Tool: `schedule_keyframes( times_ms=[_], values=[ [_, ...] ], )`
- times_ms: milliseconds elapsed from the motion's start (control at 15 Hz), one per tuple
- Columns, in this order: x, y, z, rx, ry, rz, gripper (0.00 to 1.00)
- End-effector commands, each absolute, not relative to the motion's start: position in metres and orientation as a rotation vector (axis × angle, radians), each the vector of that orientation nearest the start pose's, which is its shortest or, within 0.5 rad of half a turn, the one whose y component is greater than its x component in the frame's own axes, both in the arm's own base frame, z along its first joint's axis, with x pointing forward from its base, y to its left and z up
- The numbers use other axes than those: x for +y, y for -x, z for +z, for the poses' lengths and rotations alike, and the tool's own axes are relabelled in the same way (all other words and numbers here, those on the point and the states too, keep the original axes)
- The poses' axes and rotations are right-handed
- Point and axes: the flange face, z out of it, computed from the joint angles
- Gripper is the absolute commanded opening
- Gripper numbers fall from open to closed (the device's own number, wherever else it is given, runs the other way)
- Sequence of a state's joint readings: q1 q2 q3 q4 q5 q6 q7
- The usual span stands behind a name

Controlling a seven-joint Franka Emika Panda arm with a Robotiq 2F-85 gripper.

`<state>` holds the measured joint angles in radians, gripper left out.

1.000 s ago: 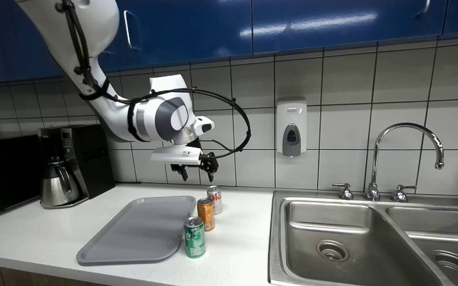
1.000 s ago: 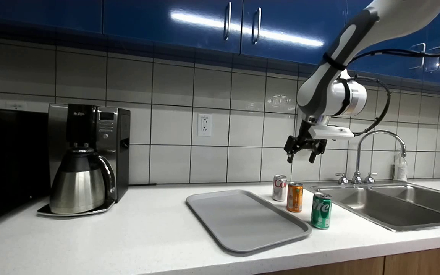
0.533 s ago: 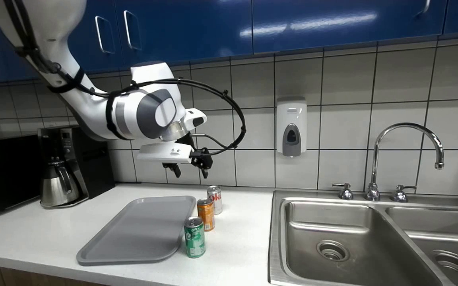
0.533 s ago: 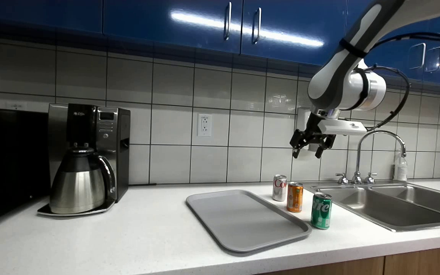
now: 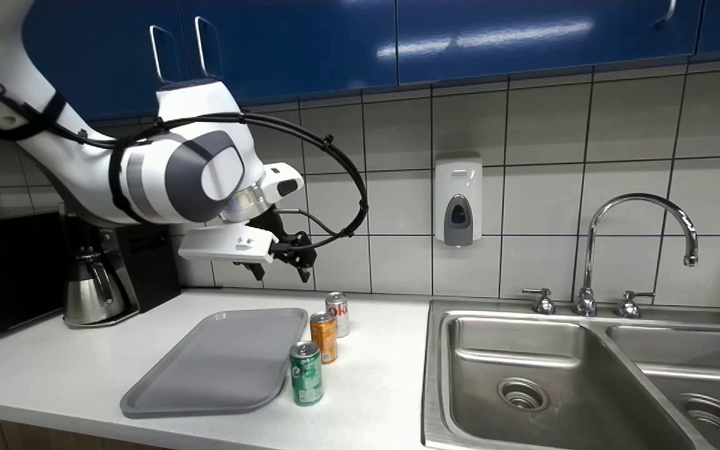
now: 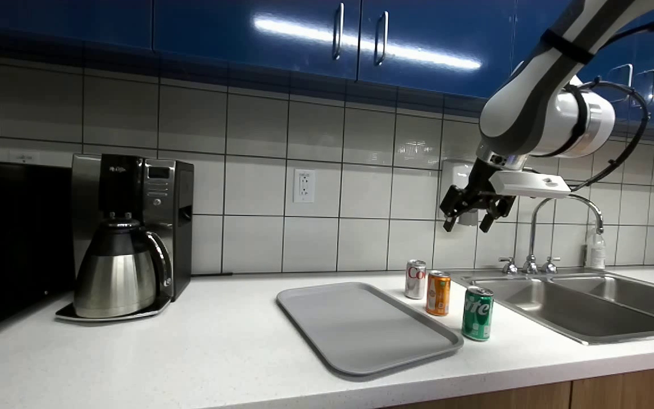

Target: Remove the cans from the tray and put them on the counter

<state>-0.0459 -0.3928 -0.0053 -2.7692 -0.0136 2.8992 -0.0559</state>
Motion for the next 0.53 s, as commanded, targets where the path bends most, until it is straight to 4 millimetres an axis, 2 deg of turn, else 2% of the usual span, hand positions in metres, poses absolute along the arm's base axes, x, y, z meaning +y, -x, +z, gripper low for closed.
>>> schedule_keyframes(
  times_ms=[0,67,133,467],
  values=[
    [-0.009,-0.4,0.411,0.008,3.05,-0.889,1.0],
    [-0.007,-0.399,0.416,0.015,3.04,-0.908,1.0],
    [-0.014,-0.403,0.403,-0.014,3.048,-0.874,1.0],
    [-0.01,-0.404,0.41,-0.006,3.039,-0.899,1.0]
  ],
)
